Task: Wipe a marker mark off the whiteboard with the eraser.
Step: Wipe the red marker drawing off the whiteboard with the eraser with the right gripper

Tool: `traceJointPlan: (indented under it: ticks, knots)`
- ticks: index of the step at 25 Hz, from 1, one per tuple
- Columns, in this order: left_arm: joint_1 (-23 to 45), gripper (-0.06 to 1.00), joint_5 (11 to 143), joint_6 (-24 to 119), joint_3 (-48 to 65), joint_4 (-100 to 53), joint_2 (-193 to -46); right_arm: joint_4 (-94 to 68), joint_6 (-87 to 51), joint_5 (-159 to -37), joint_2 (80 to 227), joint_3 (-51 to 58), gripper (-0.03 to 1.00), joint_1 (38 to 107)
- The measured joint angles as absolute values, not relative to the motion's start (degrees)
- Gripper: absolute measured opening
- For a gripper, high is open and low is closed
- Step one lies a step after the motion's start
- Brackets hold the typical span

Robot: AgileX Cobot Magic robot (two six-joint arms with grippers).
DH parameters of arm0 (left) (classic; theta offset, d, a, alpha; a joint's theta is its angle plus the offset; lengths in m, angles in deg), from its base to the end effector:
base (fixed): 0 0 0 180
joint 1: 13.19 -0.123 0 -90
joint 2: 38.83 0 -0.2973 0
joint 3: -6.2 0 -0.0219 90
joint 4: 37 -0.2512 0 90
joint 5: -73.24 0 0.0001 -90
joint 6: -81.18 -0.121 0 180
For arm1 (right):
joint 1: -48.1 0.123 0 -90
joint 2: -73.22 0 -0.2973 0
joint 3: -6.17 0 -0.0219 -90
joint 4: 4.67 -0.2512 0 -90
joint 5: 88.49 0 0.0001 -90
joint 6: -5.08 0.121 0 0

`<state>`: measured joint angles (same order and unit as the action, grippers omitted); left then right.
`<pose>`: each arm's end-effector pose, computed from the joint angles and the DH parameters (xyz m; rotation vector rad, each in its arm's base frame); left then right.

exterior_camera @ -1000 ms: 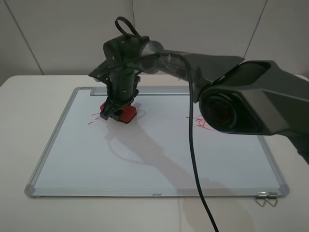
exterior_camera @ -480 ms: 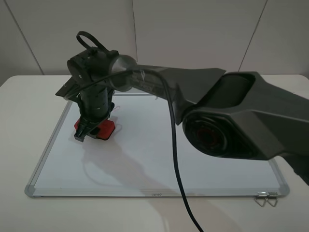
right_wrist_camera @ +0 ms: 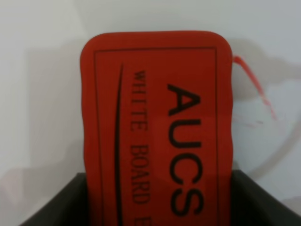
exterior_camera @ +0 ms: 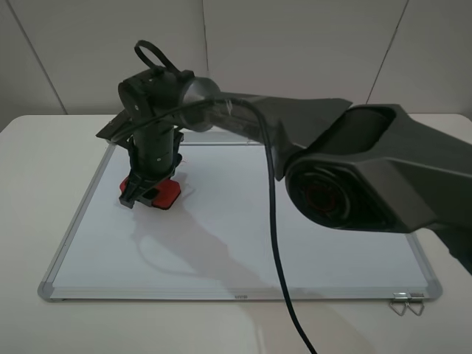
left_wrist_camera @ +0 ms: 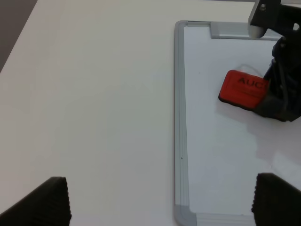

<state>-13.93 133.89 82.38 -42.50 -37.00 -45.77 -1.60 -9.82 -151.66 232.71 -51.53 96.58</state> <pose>0.0083 0.0001 0.2651 -0.0344 2.0294 -0.0051 0.3757 0.4156 0.0805 -1.5323 2.4331 0.0394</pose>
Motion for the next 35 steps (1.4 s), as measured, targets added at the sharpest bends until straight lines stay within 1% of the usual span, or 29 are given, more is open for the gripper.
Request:
traceJointPlan:
  ticks: [6,11,16,24,27,32,35]
  knots:
    - [-13.9,0.77,133.9,82.4,-42.5,-37.0,-45.8,-1.6,-9.6,-151.7,232.7,-51.5,0.50,91.0]
    - [-13.9,0.77,133.9,82.4,-42.5,-37.0,-45.8,-1.4,-9.6,-151.7,232.7,-51.5,0.50,90.4]
    - [-13.9,0.77,133.9,82.4,-42.5,-37.0,-45.8,-0.1,-9.6,-151.7,232.7,-51.5,0.50,91.6]
    - [-13.9,0.77,133.9,82.4,-42.5,-37.0,-45.8,-0.7,-9.6,-152.6,233.6,-54.1,0.50,97.9]
    - [-13.9,0.77,133.9,82.4,-42.5,-37.0,-45.8,-0.9,-9.6,-152.1,233.8,-54.4,0.50,99.1]
    - [-13.9,0.77,133.9,82.4,-42.5,-37.0,-45.8,-1.8,-9.6,-150.0,233.9,-54.5,0.50,99.2]
    - [-13.9,0.77,133.9,82.4,-42.5,-37.0,-45.8,-1.8,-9.6,-149.4,233.9,-54.5,0.50,97.6]
